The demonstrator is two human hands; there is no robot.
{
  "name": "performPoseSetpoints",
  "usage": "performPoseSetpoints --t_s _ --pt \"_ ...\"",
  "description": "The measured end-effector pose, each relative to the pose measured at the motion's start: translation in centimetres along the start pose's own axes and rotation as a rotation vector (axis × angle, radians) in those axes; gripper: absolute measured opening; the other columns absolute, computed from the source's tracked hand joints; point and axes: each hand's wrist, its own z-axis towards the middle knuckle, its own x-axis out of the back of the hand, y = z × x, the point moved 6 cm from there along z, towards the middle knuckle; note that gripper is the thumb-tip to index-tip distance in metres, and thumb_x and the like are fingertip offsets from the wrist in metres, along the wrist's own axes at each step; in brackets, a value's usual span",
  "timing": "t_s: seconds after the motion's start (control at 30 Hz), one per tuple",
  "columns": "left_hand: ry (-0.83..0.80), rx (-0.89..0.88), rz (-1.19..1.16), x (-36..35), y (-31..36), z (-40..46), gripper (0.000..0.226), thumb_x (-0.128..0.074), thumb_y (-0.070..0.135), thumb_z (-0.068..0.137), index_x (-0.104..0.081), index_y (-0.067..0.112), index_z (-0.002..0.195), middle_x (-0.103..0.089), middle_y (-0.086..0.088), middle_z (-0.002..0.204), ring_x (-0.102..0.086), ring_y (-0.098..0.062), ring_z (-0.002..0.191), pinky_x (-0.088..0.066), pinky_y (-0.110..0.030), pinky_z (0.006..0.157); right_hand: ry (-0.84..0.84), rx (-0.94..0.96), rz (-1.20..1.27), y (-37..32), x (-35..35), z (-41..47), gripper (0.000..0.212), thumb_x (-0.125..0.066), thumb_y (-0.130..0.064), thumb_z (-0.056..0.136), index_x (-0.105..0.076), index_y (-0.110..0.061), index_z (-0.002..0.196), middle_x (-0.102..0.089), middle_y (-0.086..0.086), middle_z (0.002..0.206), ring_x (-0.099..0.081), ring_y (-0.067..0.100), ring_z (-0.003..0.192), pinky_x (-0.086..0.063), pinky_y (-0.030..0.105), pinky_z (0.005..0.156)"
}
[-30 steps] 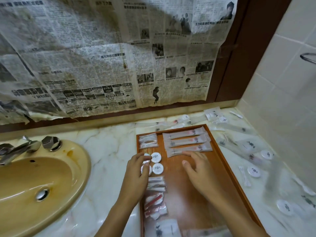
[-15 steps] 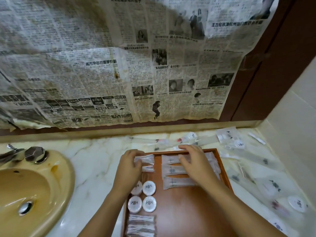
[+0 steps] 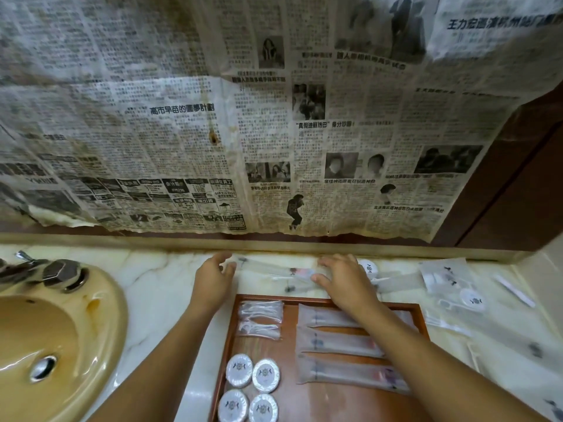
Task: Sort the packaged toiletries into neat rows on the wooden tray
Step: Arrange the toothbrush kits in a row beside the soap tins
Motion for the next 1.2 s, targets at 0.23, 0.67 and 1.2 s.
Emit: performPoseSetpoints --t_s 0.23,0.67,1.2 --pt "-0.023 0.092 -0.032 -1.0 -1.0 2.5 0.039 -0.056 0.018 0.099 -0.055 0.001 0.134 -0.062 -0.016 0.13 -0.056 -0.031 0.121 -0.036 -0.026 0.09 -0.037 0.042 -0.092 0.2 -1.4 1.3 0.048 -0.065 -0.044 0.089 -0.06 -0.023 0.131 -0.052 -0.005 0.13 -0.041 0.019 0.123 -0.035 0.036 0.104" --pt "-0.008 0.228 -0.298 -1.7 -2.8 2.9 0.008 -0.064 0.012 0.093 -0.069 0.01 0.099 -0.075 -0.003 0.085 -0.07 -0.025 0.093 -0.055 -0.039 0.089 -0.002 -0.036 0.034 0.4 -1.1 1.7 0.018 -0.072 -0.033 0.084 -0.063 -0.03 0.1 -0.056 -0.008 0.108 -0.044 0.018 0.111 -0.036 0.035 0.093" --pt "-0.036 0.174 -0.705 3.1 0.5 -3.4 0.013 -0.055 0.015 0.099 -0.064 0.007 0.095 -0.072 -0.01 0.091 -0.072 -0.027 0.085 -0.056 -0.03 0.066 -0.064 -0.166 0.784 -1.9 1.7 -3.0 0.006 -0.067 -0.015 0.09 -0.066 -0.015 0.096 -0.074 0.005 0.081 -0.055 0.013 0.052 -0.049 0.03 0.06"
